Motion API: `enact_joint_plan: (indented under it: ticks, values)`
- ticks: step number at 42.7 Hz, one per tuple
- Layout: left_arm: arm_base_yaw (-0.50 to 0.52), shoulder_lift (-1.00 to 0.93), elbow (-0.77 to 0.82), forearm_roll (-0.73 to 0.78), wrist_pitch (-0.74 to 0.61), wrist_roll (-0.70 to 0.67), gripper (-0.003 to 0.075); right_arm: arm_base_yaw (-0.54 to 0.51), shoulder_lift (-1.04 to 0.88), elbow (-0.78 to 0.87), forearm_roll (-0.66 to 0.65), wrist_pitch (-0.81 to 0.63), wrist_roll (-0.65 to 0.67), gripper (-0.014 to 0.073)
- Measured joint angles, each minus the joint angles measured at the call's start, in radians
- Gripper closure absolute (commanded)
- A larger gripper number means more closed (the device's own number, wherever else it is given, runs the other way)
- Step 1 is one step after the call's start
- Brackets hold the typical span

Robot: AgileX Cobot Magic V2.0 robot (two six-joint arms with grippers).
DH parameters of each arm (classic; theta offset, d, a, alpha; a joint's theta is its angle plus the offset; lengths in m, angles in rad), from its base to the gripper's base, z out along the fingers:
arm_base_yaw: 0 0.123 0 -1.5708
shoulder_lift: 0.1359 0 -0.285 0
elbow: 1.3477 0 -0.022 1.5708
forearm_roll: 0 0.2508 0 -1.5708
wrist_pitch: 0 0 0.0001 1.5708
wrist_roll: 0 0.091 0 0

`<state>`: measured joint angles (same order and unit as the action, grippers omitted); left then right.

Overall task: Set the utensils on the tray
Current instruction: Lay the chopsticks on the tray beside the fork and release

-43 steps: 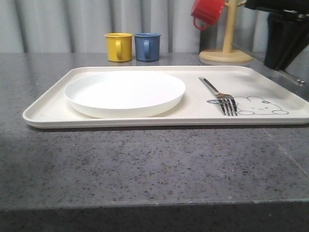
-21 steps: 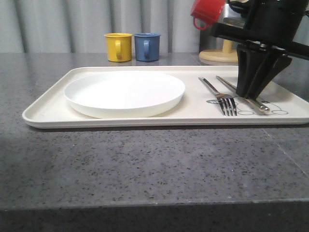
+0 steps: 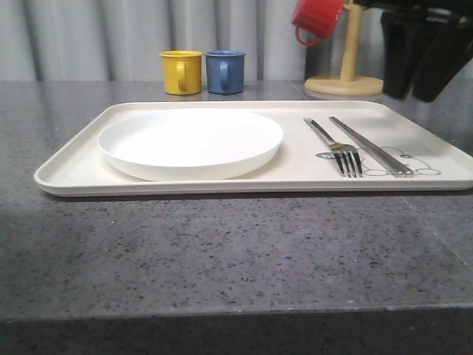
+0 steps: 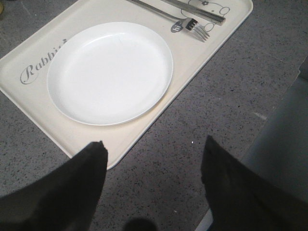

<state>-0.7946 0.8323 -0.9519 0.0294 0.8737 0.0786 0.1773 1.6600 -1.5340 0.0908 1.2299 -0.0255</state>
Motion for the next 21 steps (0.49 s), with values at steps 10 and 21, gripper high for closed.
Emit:
enact_joint_plan:
  ticks: [10, 21]
  values:
    - [0.0, 0.0, 0.0, 0.0, 0.0, 0.0, 0.0303, -0.174, -0.053, 0.004, -0.106, 0.007, -0.037, 0.0252]
    - [0.0, 0.0, 0.0, 0.0, 0.0, 0.0, 0.0303, -0.374, 0.001, 0.013, -0.117, 0.007, -0.113, 0.0252]
